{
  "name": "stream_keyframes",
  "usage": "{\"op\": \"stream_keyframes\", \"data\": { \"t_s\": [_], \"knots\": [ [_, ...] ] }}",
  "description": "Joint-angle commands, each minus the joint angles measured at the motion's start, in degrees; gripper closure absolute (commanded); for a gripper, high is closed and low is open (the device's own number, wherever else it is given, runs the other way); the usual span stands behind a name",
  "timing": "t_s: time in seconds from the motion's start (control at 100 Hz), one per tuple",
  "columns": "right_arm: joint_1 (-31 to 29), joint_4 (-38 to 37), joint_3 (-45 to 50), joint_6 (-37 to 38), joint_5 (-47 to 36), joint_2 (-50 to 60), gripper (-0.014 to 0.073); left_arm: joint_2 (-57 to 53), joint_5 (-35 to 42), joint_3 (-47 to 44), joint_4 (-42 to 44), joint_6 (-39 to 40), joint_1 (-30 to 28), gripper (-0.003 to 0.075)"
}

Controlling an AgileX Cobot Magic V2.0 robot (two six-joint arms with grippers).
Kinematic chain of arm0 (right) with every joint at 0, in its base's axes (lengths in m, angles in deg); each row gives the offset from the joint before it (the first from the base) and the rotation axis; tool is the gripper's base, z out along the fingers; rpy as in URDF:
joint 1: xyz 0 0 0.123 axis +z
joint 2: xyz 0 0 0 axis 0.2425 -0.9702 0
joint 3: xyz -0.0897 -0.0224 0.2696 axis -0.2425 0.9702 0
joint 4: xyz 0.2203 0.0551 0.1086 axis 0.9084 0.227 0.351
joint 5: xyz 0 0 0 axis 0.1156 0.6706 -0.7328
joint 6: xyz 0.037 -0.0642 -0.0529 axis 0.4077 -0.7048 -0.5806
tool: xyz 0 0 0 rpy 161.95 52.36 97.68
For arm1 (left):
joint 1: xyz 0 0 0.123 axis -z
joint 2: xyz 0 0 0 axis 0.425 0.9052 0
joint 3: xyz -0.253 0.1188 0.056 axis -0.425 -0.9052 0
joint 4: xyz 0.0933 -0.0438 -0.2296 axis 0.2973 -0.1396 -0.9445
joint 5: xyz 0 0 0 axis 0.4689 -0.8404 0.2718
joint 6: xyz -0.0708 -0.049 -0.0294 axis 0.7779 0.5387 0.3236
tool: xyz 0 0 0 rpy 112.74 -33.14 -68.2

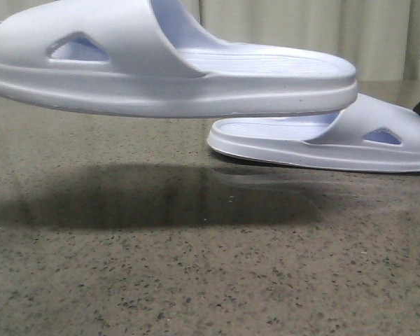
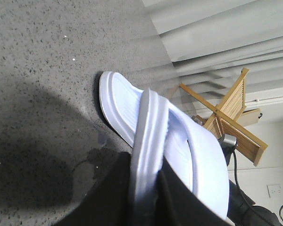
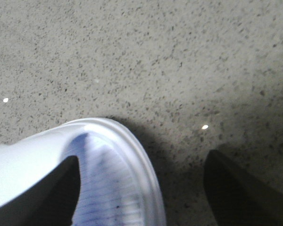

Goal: Insert blue slippers together front up
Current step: 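Grasp the other slipper's heel rim with the right gripper and lift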

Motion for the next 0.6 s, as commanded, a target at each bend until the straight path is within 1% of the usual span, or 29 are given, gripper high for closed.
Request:
{"op": "stream_keyframes", "data": {
  "t_s": [0.0, 0.12, 0.22, 0.35, 0.44, 0.54, 0.59],
  "knots": [
    [0.22, 1.93, -1.23, 0.08, -0.42, 0.6, 0.0206, -0.14, -2.35, 1.96, -4.91, 0.4, 0.28, 0.0704],
    [0.22, 3.47, -1.23, 0.08, -0.42, 0.6, 0.0342, -0.14, -2.35, 1.96, -4.91, 0.4, 0.28, 0.0704],
    [0.22, 3.66, -1.23, 0.08, -0.79, 0.6, 0.0421, -0.14, -2.44, 1.96, -4.91, 0.4, 0.28, 0.0704],
    [0.22, 3.75, -1.23, 0.08, -1.7, 0.6, 0.0496, -0.14, -2.44, 1.96, -4.91, 0.4, 0.28, 0.0704],
    [0.22, 3.75, -1.23, 0.08, -2.61, 0.6, 0.057, -0.14, -2.57, 1.96, -4.84, 0.4, 0.28, 0.0704],
    [0.22, 3.94, -1.23, 0.08, -4.24, 0.6, 0.0671, -0.14, -2.57, 1.96, -4.84, 0.4, 0.28, 0.0704],
    [0.22, 4.62, -1.23, 0.08, -5.62, 0.6, 0.07, -0.14, -2.57, 1.96, -4.84, 0.4, 0.28, 0.0704]
  ]
}}
